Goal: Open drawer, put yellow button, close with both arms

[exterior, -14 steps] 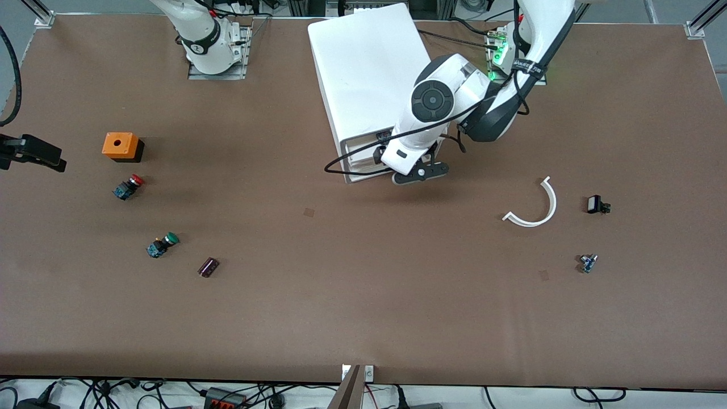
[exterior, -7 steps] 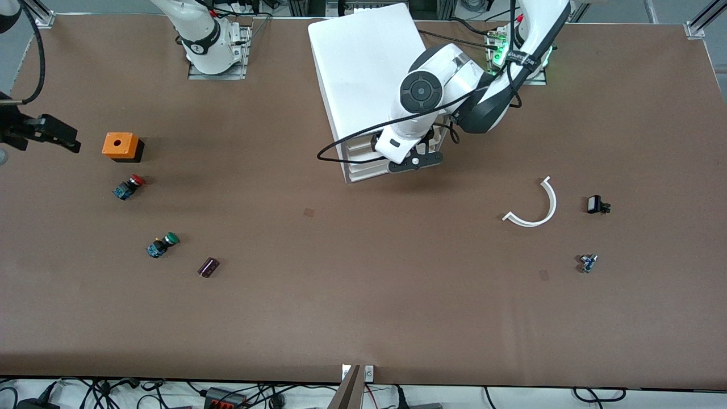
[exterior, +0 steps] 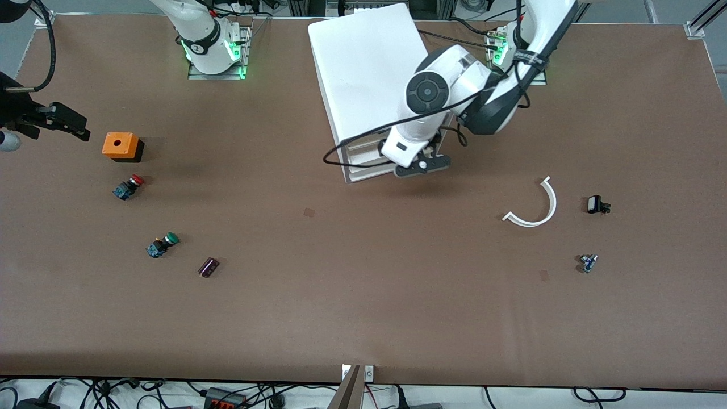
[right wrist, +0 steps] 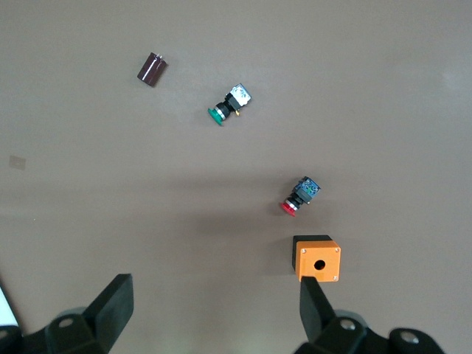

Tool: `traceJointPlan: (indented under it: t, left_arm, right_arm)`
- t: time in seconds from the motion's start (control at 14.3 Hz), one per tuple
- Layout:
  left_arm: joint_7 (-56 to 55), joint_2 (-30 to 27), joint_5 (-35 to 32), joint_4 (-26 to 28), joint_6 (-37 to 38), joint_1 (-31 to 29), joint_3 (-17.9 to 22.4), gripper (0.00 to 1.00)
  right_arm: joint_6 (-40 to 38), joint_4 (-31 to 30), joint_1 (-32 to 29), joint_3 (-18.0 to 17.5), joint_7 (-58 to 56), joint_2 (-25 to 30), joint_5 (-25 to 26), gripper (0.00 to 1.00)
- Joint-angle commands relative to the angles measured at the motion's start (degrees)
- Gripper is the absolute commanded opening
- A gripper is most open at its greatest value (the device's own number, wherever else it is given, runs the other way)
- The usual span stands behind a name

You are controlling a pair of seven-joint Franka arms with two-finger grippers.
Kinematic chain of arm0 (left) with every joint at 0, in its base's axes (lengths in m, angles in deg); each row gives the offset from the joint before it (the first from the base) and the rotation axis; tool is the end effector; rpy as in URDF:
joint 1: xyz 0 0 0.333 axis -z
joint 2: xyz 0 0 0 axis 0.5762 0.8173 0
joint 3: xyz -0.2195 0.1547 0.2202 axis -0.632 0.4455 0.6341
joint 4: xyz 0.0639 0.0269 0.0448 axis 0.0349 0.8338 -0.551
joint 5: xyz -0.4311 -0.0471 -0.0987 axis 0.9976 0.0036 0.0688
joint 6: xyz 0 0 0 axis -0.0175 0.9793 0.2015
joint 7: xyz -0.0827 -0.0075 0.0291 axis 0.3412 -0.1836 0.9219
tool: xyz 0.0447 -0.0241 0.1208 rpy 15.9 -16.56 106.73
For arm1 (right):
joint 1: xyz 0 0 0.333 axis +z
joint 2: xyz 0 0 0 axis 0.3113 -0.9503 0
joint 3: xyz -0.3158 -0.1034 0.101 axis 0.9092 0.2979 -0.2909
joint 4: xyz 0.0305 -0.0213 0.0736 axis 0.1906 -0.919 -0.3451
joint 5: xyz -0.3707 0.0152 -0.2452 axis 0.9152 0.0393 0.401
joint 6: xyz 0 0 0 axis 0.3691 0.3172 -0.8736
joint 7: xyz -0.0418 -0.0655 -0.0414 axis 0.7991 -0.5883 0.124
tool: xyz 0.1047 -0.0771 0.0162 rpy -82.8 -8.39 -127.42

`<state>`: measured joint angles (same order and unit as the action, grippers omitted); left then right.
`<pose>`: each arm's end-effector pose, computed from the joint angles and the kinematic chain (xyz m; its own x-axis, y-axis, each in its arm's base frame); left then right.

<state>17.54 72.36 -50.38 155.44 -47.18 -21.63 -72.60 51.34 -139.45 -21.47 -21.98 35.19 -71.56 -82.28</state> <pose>0.5353 -0.4229 0.3377 0.9575 0.2502 -0.1435 0.2453 -0.9681 -0.0511 0.5967 -0.0328 0.5952 0.9989 -0.0141 -0.0454 -0.0117 -0.9985 0.0533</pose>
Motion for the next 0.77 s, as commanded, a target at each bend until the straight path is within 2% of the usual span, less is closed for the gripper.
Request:
traceJointPlan:
  t: [0.0,0.21,0.42,0.7]
  left_arm:
    - [5.4,-1.4,-5.6,-0.9,0.7,-5.5,-0.1,1.0]
    - [18.2,-2.5,-6.8,-4.3,2.9,-13.0,-0.4,1.0]
    - [36.5,-2.6,-6.7,-12.6,11.4,-20.2,-0.4,1.0]
    - [54.8,-4.5,-4.0,-14.9,13.3,-28.2,-0.5,1.0]
  right_arm:
    - [0.8,-0.7,0.3,0.4,0.1,0.7,-0.8,1.0]
    - [1.1,-0.6,0.5,0.1,0.0,0.7,-0.8,1.0]
    - [0.8,1.2,0.4,0.1,-0.4,0.1,-0.9,1.0]
    - [0.9,1.4,2.5,0.6,0.1,-1.2,-0.8,1.0]
